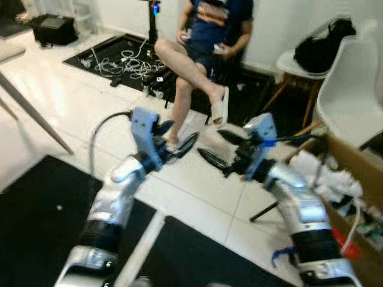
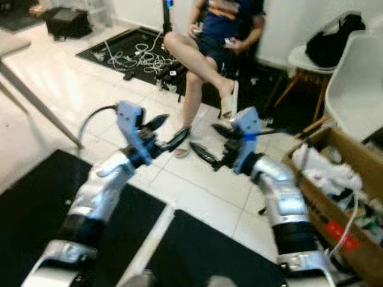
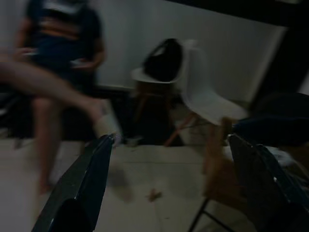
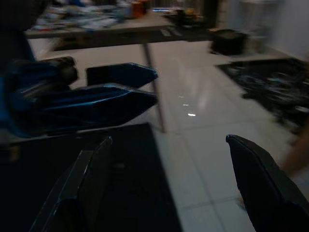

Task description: Picking trash to rubbish bin

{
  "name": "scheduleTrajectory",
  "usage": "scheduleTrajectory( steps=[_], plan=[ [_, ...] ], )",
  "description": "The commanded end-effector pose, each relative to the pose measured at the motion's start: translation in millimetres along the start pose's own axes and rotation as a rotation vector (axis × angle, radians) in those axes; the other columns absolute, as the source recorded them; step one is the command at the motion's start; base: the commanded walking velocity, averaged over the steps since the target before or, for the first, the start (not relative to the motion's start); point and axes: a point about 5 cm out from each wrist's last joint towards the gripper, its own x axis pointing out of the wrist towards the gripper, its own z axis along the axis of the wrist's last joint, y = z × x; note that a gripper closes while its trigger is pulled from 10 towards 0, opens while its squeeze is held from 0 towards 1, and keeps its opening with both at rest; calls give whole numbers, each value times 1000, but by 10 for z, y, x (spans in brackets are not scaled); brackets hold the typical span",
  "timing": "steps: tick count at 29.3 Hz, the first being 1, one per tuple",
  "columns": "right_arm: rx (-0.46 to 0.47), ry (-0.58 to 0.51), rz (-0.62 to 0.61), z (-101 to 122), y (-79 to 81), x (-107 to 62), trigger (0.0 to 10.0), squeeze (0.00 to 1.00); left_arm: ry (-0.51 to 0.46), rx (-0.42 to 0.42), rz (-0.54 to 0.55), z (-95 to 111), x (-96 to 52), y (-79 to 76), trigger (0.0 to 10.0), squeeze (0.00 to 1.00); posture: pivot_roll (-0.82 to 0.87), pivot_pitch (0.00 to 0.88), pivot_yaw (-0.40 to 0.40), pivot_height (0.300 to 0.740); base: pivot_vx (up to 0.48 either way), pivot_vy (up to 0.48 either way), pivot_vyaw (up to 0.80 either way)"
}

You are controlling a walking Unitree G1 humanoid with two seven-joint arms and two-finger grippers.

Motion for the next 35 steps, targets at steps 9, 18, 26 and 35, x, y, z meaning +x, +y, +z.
scheduleTrajectory(
  steps=[9,18,26,35],
  plan=[
    [-15,10,8,-2,-3,4,10000,0,18,-2,1,-28,-9,6,10000,0,-43,0,-48,740,0,0,769],
    [-17,7,8,-2,-5,1,10000,0,14,-8,1,-27,-7,4,10000,0,-45,0,-47,740,0,0,769],
    [-14,4,9,-4,-6,0,10000,0,2,-17,6,-23,-11,6,10000,0,-45,0,-47,740,0,0,769],
    [-13,3,10,-4,-10,-4,10000,0,-34,-34,-14,-1,-31,-5,10000,0,-48,0,-45,740,0,0,769]
  ],
)
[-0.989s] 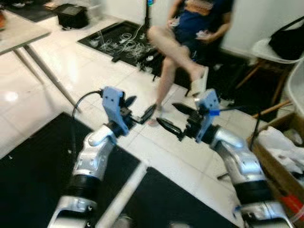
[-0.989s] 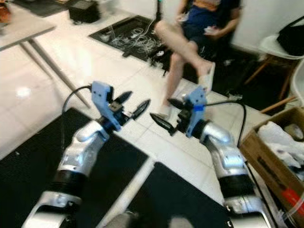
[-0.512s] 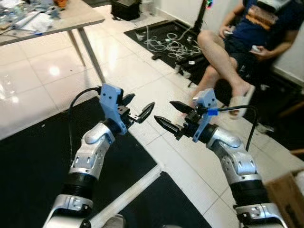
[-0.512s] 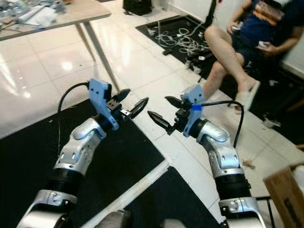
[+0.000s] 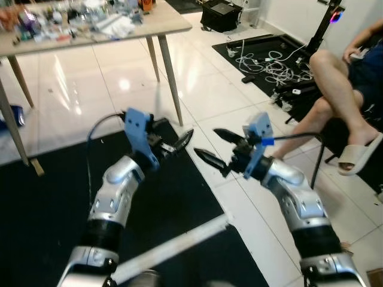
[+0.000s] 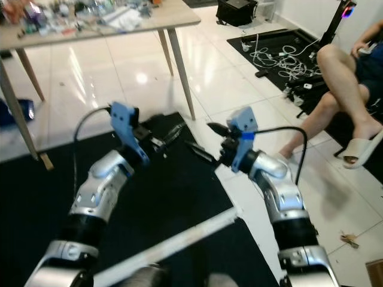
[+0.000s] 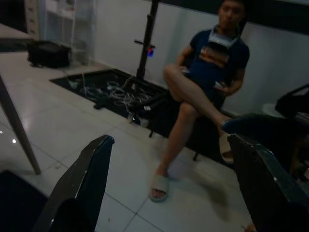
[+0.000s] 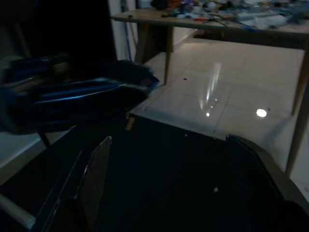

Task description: Picking trash to rubbish bin

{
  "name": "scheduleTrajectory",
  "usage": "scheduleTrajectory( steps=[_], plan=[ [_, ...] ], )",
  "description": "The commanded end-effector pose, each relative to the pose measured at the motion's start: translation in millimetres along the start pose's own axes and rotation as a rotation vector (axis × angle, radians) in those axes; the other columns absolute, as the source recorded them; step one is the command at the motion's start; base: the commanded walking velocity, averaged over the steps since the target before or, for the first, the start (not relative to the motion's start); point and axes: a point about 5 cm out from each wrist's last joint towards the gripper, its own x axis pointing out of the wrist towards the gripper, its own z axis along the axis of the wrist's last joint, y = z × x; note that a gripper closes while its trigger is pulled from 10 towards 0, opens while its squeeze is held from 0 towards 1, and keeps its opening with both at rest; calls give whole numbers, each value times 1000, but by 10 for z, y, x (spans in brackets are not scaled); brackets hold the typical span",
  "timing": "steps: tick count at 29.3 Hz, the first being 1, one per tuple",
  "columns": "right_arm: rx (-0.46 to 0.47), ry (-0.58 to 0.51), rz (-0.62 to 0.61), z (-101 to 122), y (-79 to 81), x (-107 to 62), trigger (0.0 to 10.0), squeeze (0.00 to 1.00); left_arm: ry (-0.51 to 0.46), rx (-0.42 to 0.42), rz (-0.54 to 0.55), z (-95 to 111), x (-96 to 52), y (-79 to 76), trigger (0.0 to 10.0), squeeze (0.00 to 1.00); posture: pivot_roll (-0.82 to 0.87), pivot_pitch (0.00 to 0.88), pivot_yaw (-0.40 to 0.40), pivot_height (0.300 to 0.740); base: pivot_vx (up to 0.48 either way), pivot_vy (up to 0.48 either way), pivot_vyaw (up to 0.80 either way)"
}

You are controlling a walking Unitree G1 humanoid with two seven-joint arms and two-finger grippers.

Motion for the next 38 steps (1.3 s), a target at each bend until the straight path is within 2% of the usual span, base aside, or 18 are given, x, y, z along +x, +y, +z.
scheduleTrajectory(
  steps=[1,4,6,7,10,11,13,16,20,30,38],
  plan=[
    [4,4,12,-20,27,18,10000,0,-19,-7,-9,1,-34,3,10000,0,-49,0,-47,740,0,0,769],
    [13,-9,0,-14,18,13,10000,0,-49,6,-57,26,-58,-46,10000,0,-46,0,-48,740,0,0,769],
    [67,-74,-136,40,-119,-14,10000,0,-59,4,-54,27,-76,-46,10000,0,-42,0,-50,740,0,0,769],
    [67,-74,-136,40,-119,-14,10000,0,-59,4,-54,27,-76,-46,10000,0,-42,0,-50,740,0,0,769],
    [95,-112,-319,74,-326,-108,10000,0,-35,-8,101,-21,-95,106,10000,0,-40,0,-52,740,0,0,769],
    [101,-116,-358,70,-366,-136,10000,0,-22,-9,159,-47,-113,165,10000,0,-43,0,-55,740,0,0,775],
    [104,-117,-379,67,-385,-151,10000,0,-14,-9,194,-63,-125,201,10000,0,-43,0,-55,740,0,0,775],
    [115,-119,-386,57,-387,-158,10000,0,-13,-10,219,-73,-137,226,10000,0,-43,0,-56,740,0,0,775],
    [112,-96,-337,-24,-264,-110,10000,0,-30,-13,247,-72,-164,237,10000,0,-38,0,-59,740,0,0,773],
    [110,-101,-353,-25,-285,-94,10000,0,-28,1,236,-81,-137,217,10000,0,-42,0,-56,740,0,0,751],
    [131,-86,-355,-40,-288,-78,10000,0,-33,6,187,-67,-119,182,10000,0,-43,0,-55,740,245,0,0]
  ],
)
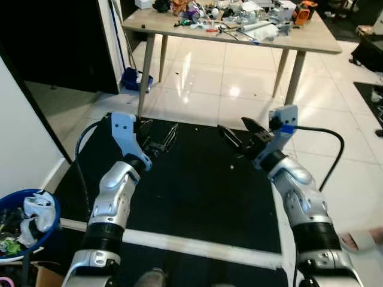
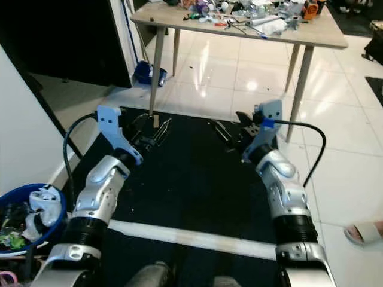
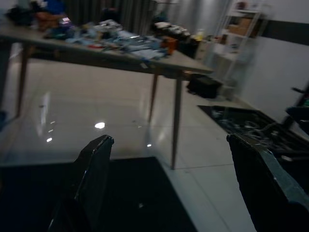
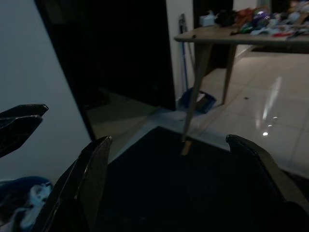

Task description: Picking trash to rubbish bin

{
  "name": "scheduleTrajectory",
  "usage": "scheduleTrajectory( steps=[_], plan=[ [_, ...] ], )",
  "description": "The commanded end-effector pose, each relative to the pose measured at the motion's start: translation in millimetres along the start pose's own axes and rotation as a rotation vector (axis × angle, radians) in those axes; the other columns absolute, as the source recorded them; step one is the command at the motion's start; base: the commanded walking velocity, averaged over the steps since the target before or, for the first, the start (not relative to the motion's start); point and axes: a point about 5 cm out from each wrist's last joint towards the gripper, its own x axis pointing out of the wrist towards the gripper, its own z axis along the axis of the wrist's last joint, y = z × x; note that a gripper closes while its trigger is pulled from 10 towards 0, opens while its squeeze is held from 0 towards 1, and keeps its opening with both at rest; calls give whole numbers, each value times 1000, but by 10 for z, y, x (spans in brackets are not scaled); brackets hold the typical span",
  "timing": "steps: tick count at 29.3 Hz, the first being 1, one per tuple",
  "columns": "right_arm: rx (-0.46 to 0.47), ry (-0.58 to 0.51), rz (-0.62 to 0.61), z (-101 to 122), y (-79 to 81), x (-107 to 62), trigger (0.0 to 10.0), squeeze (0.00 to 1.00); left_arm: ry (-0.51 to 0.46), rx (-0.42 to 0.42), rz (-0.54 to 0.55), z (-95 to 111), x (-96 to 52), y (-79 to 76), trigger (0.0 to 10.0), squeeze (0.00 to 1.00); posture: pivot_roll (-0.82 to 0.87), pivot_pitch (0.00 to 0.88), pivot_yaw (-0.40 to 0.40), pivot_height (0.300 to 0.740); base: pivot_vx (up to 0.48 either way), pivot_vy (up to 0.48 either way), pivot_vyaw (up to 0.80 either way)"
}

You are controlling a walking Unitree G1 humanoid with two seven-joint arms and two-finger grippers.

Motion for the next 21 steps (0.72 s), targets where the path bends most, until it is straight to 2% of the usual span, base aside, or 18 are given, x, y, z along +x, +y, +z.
scheduleTrajectory(
  steps=[1,21],
  plan=[
    [-1,14,-10,-3,-25,-2,10000,0,-4,-3,-15,-11,7,-27,10000,0,-43,0,-55,740,386,0,0],
    [3,25,-24,-8,-36,18,10000,0,-7,1,-41,-8,20,-39,10000,0,-44,0,-53,740,435,0,0]
  ],
)
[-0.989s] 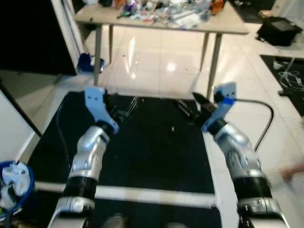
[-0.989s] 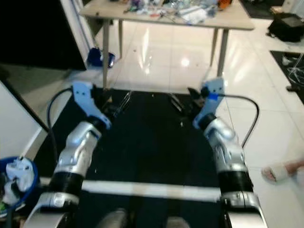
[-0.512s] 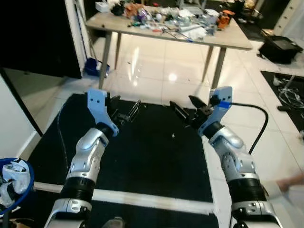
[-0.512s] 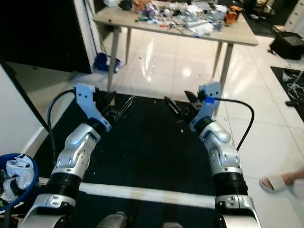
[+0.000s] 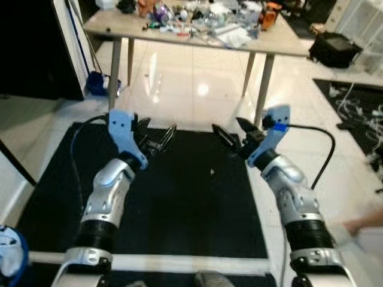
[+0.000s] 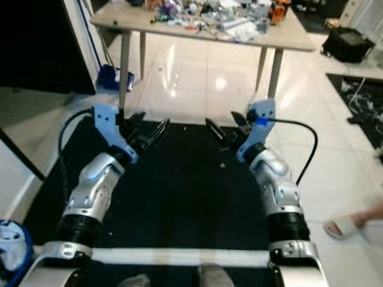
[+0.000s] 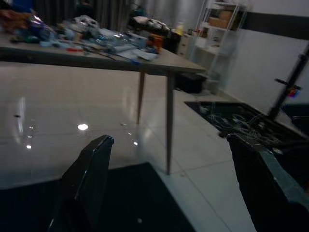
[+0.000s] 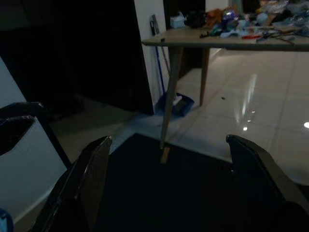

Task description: Picking trash to rubbish bin

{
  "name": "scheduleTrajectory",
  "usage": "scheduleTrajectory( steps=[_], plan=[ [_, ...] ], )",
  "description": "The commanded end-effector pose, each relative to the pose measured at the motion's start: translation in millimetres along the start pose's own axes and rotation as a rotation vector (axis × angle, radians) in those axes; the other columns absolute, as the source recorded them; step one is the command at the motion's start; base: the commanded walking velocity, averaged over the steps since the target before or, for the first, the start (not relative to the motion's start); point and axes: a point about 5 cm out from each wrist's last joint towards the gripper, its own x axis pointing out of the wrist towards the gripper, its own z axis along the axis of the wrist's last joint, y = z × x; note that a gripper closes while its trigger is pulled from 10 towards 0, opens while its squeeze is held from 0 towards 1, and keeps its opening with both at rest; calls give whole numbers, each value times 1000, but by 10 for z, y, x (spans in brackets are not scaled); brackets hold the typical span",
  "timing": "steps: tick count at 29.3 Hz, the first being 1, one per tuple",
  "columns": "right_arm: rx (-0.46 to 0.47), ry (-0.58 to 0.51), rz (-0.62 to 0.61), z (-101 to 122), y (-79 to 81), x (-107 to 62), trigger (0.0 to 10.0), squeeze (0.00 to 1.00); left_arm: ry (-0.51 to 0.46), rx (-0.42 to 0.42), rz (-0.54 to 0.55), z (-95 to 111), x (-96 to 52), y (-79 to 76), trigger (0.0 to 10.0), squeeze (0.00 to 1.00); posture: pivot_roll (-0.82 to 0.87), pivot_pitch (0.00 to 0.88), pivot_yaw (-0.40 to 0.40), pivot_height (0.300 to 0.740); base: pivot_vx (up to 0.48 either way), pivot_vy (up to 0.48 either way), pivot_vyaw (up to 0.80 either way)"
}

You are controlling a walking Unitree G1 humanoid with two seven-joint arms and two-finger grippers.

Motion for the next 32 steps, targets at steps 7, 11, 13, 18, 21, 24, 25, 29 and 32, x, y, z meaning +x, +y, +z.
scheduleTrajectory(
  steps=[7,11,13,18,21,24,25,29,32],
  plan=[
    [5,13,-19,-7,-38,-15,10000,0,-2,-6,-21,-12,20,-39,10000,0,-43,0,-53,740,467,0,0],
    [11,39,-17,-29,-38,-2,10000,0,-2,-4,-25,-13,20,-41,10000,0,-43,0,-53,740,480,0,-600],
    [11,41,-17,-31,-39,-2,10000,0,-2,-5,-25,-13,20,-42,10000,0,-43,0,-53,740,480,0,-800],
    [6,43,-16,-30,-39,-1,10000,0,-3,-4,-27,-14,20,-44,10000,0,-43,0,-53,740,480,0,-798],
    [2,34,-22,-24,-40,-2,10000,0,-4,-4,-28,-14,20,-46,10000,0,-43,0,-53,740,480,0,-267],
    [-5,27,-24,-15,-41,-2,10000,0,-4,-4,-29,-15,20,-47,10000,0,-43,0,-53,740,480,0,0],
    [-5,27,-24,-15,-41,-2,10000,0,-4,-4,-29,-15,20,-47,10000,0,-43,0,-53,740,480,0,0],
    [-11,25,-24,-12,-40,-2,10000,0,-5,-5,-30,-15,19,-47,10000,0,-43,0,-53,740,480,0,0],
    [-12,25,-24,-10,-40,-3,10000,0,-5,-5,-31,-14,21,-49,10000,0,-44,0,-55,740,480,0,0]
  ],
)
